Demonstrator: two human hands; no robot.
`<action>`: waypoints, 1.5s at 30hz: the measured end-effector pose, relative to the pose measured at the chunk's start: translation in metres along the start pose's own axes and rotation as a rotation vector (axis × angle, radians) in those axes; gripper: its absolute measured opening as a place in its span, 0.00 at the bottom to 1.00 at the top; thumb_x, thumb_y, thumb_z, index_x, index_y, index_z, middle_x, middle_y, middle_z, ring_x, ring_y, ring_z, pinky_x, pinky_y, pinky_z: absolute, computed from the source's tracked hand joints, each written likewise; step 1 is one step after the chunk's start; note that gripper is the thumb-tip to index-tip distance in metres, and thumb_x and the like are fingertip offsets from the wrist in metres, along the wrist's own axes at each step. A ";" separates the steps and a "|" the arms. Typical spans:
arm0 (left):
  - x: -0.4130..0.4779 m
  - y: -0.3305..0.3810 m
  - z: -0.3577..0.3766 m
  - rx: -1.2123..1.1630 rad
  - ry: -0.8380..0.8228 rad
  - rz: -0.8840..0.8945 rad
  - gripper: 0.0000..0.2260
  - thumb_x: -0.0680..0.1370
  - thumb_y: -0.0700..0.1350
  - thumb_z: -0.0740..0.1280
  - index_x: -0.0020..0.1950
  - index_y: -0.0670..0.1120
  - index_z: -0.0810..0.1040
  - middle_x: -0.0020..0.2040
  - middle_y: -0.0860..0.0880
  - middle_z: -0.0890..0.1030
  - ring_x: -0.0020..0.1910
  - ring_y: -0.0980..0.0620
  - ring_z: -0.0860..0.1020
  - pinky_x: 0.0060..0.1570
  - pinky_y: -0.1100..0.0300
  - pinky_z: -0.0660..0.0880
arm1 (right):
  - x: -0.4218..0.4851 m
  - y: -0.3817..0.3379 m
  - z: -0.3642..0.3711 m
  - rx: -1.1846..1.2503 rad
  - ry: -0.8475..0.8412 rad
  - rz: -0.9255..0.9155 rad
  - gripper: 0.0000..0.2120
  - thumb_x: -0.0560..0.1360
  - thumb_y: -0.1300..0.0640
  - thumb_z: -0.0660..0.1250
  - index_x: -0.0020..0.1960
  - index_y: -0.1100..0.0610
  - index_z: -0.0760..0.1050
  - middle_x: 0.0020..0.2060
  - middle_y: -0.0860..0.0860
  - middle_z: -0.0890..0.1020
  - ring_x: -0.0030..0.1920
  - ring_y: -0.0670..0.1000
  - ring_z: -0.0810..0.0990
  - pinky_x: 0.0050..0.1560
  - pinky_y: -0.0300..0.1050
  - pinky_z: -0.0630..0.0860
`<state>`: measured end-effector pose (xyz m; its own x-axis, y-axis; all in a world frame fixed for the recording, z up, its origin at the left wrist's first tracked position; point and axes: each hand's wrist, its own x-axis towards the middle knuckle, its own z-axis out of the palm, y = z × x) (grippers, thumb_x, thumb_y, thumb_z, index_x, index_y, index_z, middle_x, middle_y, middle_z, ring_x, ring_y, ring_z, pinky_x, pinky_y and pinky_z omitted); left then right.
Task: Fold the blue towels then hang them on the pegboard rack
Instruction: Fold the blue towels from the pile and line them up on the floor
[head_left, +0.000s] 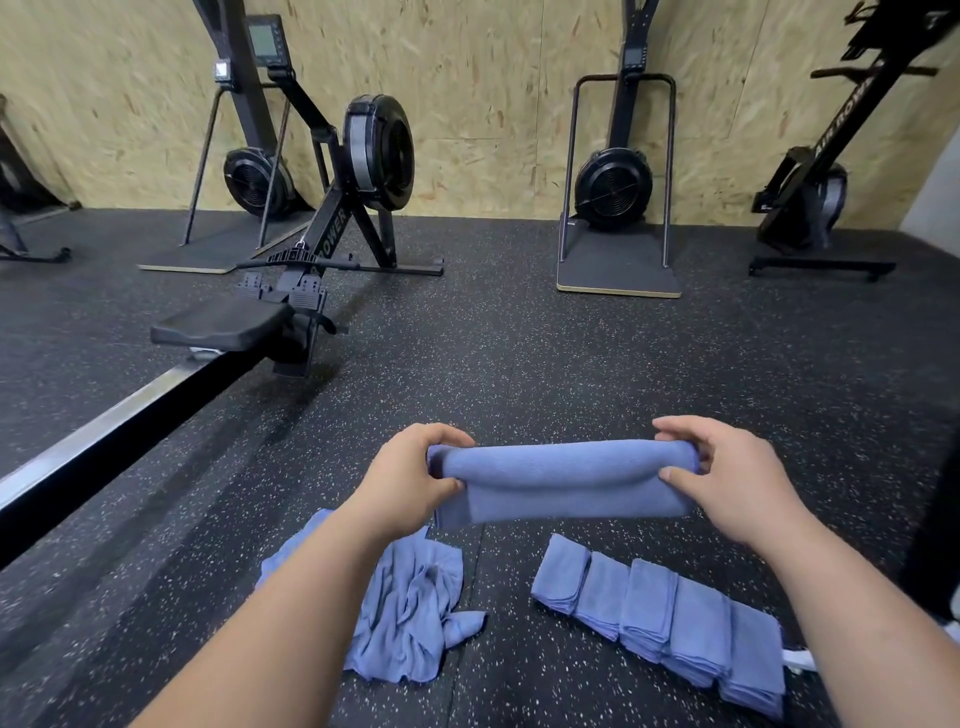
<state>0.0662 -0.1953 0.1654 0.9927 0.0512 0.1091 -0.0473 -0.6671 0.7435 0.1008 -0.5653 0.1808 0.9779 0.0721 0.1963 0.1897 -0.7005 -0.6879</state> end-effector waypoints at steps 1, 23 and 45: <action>0.000 0.000 0.000 0.048 0.010 0.008 0.19 0.71 0.40 0.75 0.53 0.63 0.82 0.55 0.61 0.82 0.54 0.60 0.80 0.49 0.61 0.75 | -0.001 -0.001 -0.001 -0.035 0.003 -0.010 0.27 0.71 0.65 0.80 0.66 0.44 0.82 0.54 0.37 0.85 0.55 0.41 0.83 0.63 0.44 0.77; 0.004 0.016 0.011 -0.342 0.359 -0.245 0.19 0.85 0.56 0.64 0.44 0.42 0.72 0.38 0.51 0.72 0.36 0.52 0.66 0.36 0.54 0.63 | 0.010 -0.005 0.031 0.371 0.247 0.179 0.12 0.84 0.46 0.65 0.51 0.54 0.79 0.49 0.58 0.85 0.45 0.55 0.79 0.48 0.55 0.75; -0.015 0.037 0.039 -0.170 0.403 -0.253 0.15 0.79 0.60 0.73 0.43 0.49 0.79 0.39 0.55 0.82 0.40 0.56 0.79 0.36 0.64 0.68 | -0.006 -0.053 0.056 0.121 0.224 0.230 0.12 0.80 0.43 0.70 0.48 0.52 0.80 0.41 0.47 0.84 0.44 0.53 0.80 0.40 0.47 0.71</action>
<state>0.0540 -0.2501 0.1654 0.8552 0.5009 0.1333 0.1381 -0.4680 0.8729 0.0902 -0.4889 0.1774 0.9552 -0.2451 0.1656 -0.0114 -0.5898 -0.8075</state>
